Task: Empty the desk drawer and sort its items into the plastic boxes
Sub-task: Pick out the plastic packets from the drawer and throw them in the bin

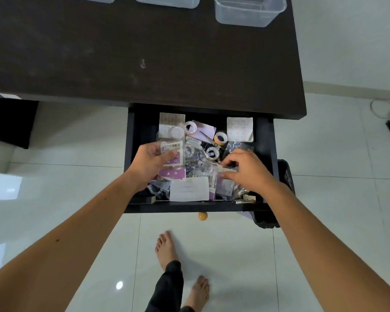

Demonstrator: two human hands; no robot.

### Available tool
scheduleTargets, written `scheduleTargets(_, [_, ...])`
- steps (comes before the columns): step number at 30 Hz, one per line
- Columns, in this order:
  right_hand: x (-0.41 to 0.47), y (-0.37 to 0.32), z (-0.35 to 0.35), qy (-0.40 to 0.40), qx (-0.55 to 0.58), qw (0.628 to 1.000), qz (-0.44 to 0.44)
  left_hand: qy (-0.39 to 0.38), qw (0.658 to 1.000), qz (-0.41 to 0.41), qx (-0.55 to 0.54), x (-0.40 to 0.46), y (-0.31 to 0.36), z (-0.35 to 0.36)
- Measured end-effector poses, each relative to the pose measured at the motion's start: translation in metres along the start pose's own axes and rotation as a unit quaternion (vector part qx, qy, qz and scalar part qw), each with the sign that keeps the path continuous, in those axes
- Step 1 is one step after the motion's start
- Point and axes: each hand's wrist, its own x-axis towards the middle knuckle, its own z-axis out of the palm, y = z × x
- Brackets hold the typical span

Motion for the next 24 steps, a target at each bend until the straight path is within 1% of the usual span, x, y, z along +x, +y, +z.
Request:
scheduleTargets(5, [-0.005,0.004,-0.008,0.041,0.011,0.999,-0.016,0.005,1.0,0.015,-0.001,-0.001,0.004,-0.001])
scheduleTargets(12, [-0.019,-0.006,-0.029,0.105,0.088,0.991,-0.005,0.021,0.999,0.045,0.017,-0.002,0.008,-0.002])
scheduleTargets(16, [-0.022,-0.006,-0.033,0.106,0.136,0.985,0.017,0.021,0.998,0.053,0.018,-0.004,0.008,-0.003])
scheduleTargets(19, [-0.021,-0.007,-0.037,0.122,0.201,0.972,0.024,0.026,0.998,0.061,0.02,-0.005,0.007,-0.003])
scheduleTargets(24, [-0.018,-0.009,-0.041,0.162,0.317,0.934,0.024,0.041,0.997,0.061,0.035,-0.008,0.006,-0.001])
